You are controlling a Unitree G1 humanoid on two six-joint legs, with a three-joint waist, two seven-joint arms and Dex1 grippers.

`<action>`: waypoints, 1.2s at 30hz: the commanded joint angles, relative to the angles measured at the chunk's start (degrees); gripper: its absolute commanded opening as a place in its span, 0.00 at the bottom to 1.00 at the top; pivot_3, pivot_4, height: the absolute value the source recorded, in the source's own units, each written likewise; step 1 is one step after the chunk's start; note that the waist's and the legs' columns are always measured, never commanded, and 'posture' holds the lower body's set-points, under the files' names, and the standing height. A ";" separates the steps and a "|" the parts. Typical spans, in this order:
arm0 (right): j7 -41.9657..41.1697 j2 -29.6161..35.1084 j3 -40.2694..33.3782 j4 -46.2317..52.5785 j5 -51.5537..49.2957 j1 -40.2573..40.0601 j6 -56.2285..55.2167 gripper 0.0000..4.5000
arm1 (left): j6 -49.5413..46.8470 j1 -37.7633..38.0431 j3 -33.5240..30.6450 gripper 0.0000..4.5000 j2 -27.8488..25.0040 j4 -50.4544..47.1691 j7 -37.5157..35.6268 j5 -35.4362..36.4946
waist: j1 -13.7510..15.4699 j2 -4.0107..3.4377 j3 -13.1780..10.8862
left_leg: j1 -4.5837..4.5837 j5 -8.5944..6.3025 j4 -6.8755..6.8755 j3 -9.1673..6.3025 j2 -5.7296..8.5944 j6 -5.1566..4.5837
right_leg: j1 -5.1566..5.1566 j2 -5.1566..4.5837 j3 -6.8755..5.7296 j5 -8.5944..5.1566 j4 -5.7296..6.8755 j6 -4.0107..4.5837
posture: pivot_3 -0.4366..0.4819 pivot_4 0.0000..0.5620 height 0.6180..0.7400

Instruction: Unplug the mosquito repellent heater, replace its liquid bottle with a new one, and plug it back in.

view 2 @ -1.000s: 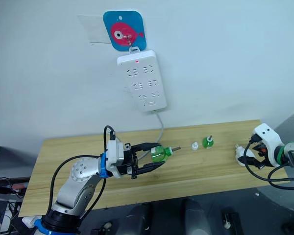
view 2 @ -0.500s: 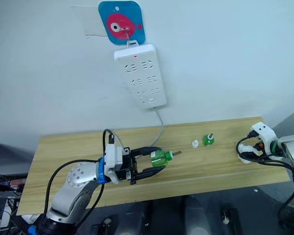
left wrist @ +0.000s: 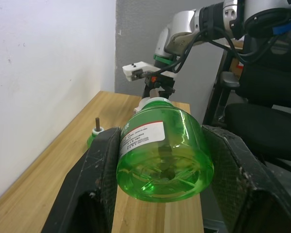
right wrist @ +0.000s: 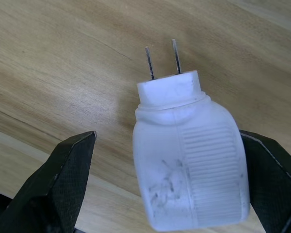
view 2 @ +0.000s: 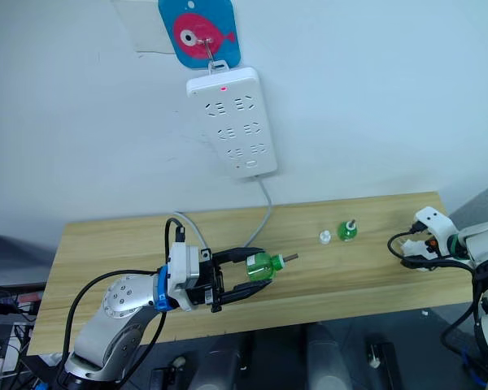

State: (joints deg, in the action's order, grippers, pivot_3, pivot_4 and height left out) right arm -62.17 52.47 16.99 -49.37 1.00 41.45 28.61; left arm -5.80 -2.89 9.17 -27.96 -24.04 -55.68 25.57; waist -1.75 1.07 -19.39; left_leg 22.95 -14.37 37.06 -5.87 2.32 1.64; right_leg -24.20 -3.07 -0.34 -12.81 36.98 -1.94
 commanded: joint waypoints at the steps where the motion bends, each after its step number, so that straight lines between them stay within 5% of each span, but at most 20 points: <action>1: -0.85 0.84 -1.62 -1.04 1.24 0.48 -1.48 0.99 | 0.38 -0.04 -0.32 0.49 -0.10 -1.69 -0.12 0.87 | -0.01 0.01 -0.05 | 0.00 0.00 0.00 0.01 0.00 0.00 | 0.00 -0.01 0.00 0.00 0.00 0.00 | 0.49 0.65 1.00; 21: -7.93 8.53 -6.45 4.66 2.53 6.70 6.99 0.99 | 0.63 1.36 0.54 0.49 0.14 -1.96 -0.35 0.76 | -0.14 -0.20 -0.31 | 0.01 0.00 -0.01 0.06 -0.01 0.01 | -0.05 -0.01 0.04 0.00 -0.01 -0.01 | 0.46 0.64 1.00; 36: -11.23 7.27 -5.13 1.13 4.83 1.92 -7.97 0.99 | 0.10 1.72 1.11 0.49 0.02 -2.38 -0.55 0.95 | -0.11 -0.21 -0.34 | 0.05 -0.01 -0.01 0.07 0.01 0.01 | -0.07 -0.04 0.01 0.00 -0.01 -0.02 | 0.48 0.65 1.00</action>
State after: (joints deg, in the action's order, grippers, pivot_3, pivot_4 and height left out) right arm -73.57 59.35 12.67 -47.67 5.54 43.76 22.01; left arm -5.87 -1.83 9.80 -27.80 -23.97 -55.84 25.62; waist -1.86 0.86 -19.73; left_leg 22.98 -14.37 37.06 -5.76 2.32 1.65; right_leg -24.27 -3.11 -0.30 -12.81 36.98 -1.96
